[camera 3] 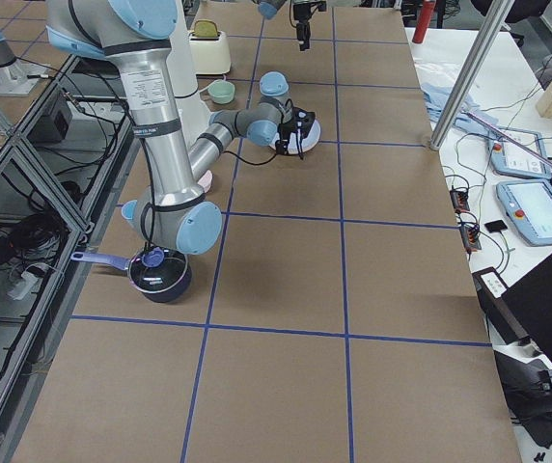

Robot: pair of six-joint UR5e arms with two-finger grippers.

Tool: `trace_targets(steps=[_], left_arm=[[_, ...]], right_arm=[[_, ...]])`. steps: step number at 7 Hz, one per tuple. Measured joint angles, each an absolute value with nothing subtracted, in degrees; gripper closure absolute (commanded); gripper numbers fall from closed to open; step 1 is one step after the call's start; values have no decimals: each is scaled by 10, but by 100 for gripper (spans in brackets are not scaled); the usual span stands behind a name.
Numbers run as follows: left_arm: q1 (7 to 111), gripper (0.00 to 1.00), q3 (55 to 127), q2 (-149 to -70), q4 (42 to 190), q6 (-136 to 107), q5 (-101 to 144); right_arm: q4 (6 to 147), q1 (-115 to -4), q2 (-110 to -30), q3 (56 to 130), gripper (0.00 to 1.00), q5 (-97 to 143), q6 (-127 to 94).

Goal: Stack three plates with pink and blue

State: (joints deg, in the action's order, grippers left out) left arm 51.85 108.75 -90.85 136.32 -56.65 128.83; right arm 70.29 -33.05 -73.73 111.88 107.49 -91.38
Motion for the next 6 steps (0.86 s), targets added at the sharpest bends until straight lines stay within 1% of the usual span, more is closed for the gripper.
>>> trace_targets(steps=[2,3,4,6], left_arm=[[555,1,1092,-855,1363,-473,1287],[585,1,1090,-820,1362,-396,1287],[618,1,1087,-789,1361,-317,1289],[697,1,1070,-744,1355,-182,1317]], right_arm=[[704,-418,-828,1138,0,1147,-756],[703,-483,-879,1141,0,1198,-650],[704,-555,-926,1136,0,1247,-534],[708,-702,-994,1092,0,1318,-305]])
